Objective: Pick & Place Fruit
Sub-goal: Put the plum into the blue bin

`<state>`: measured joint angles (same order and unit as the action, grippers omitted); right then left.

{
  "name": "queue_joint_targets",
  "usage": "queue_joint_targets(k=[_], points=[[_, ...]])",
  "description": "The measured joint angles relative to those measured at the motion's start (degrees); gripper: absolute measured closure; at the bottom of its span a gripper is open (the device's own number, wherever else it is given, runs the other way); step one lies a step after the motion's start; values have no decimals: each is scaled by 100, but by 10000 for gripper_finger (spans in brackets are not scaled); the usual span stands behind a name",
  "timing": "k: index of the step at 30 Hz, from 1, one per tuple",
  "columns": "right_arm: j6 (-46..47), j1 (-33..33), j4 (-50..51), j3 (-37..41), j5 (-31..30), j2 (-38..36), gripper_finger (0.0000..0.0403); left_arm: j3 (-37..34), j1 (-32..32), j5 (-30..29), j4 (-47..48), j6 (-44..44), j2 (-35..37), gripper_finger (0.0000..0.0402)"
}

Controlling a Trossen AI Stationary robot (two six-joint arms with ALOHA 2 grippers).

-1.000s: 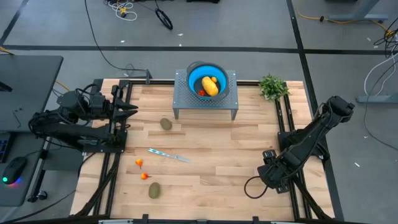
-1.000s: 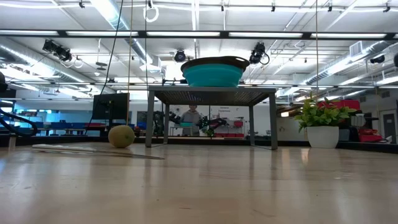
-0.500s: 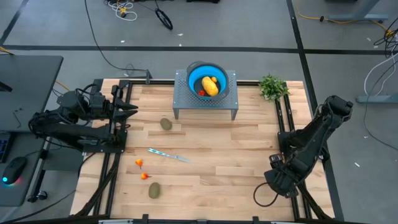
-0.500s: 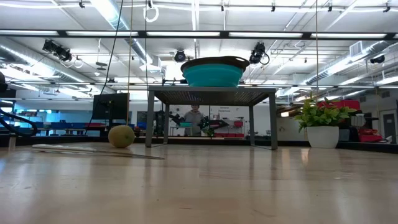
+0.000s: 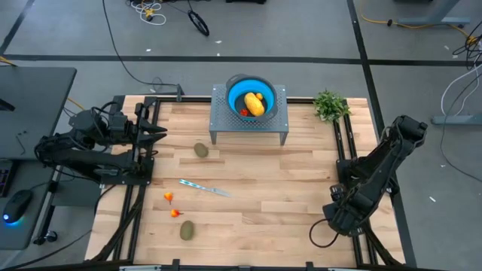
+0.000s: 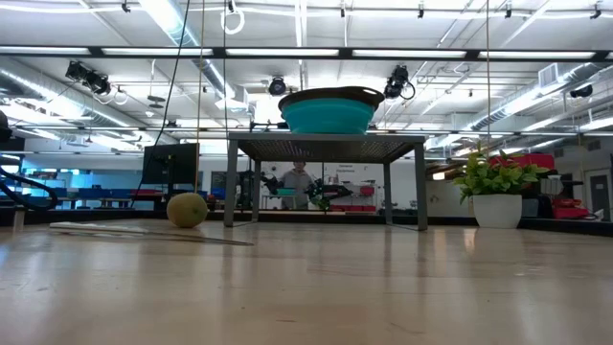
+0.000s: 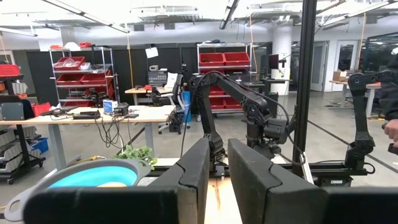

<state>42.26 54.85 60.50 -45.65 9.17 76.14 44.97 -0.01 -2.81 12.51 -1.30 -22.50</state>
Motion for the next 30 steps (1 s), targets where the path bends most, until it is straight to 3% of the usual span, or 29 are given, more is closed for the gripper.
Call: queue_joint_targets(k=[30], points=[[165, 7, -958, 551, 610, 417, 64, -1, -2, 0, 0, 2, 0, 334]])
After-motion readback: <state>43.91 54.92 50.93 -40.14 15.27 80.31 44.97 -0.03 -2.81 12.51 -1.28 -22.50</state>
